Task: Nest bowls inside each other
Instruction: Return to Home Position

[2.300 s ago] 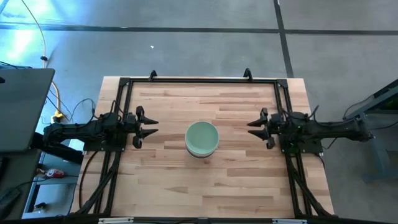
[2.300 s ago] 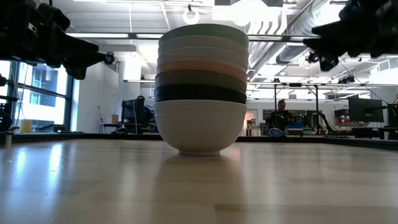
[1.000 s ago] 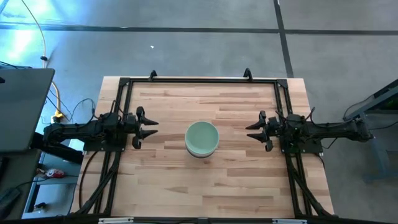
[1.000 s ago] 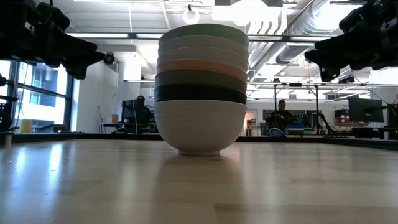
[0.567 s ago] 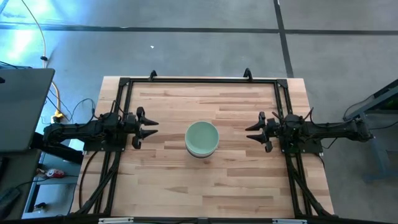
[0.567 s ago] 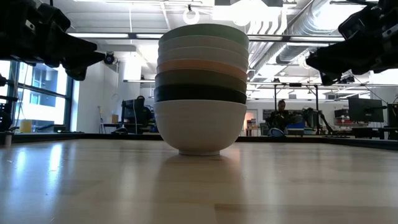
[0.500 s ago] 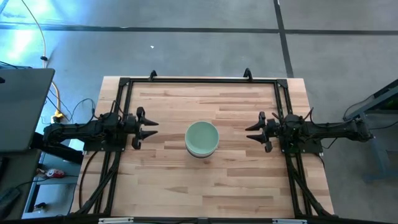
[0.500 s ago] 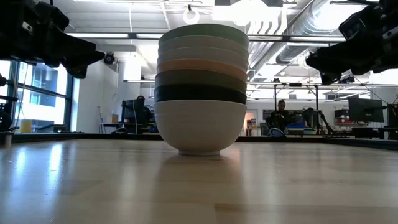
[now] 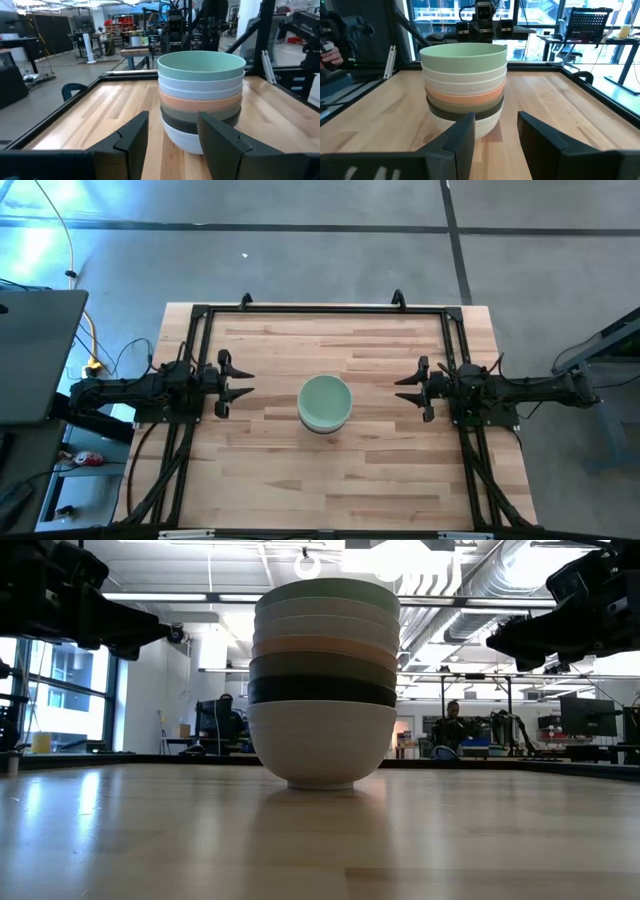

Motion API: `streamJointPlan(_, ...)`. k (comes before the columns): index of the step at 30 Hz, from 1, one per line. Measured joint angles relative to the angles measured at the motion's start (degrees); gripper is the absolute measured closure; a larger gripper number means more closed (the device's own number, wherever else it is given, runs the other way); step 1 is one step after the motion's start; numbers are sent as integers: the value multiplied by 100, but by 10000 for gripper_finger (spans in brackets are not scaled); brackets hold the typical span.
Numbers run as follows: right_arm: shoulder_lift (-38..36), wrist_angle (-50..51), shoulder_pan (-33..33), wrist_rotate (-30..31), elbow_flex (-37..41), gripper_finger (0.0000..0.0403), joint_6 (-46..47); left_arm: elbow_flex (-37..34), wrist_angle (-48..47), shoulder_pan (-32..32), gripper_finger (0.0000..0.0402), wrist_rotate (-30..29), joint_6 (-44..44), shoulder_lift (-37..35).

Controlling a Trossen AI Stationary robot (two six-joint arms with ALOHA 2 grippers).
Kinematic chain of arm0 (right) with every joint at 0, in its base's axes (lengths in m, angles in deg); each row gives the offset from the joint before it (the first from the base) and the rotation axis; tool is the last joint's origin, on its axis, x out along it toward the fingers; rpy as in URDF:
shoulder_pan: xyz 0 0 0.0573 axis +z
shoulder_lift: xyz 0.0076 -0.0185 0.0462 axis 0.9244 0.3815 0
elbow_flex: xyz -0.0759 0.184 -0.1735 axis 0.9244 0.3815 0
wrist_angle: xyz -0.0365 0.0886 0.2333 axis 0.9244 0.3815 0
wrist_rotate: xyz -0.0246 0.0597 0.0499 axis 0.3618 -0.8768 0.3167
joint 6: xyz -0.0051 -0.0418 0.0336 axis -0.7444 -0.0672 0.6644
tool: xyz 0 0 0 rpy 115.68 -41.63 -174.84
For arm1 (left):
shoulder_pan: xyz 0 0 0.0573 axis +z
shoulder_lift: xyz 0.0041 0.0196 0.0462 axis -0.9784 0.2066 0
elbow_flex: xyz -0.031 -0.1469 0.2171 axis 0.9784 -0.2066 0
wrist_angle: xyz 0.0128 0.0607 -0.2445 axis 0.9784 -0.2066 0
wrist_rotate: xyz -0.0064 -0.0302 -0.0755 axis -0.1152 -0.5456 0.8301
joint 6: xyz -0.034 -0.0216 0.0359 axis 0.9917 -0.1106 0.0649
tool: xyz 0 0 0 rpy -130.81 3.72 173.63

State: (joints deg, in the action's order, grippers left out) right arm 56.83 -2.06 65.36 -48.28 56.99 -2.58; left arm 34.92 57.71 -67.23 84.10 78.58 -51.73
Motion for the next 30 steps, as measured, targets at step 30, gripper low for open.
streamJointPlan(30, 0, 13, 0, -1, 2, 263, 0, -2, -2, 0, 245, 3, 112, 0)
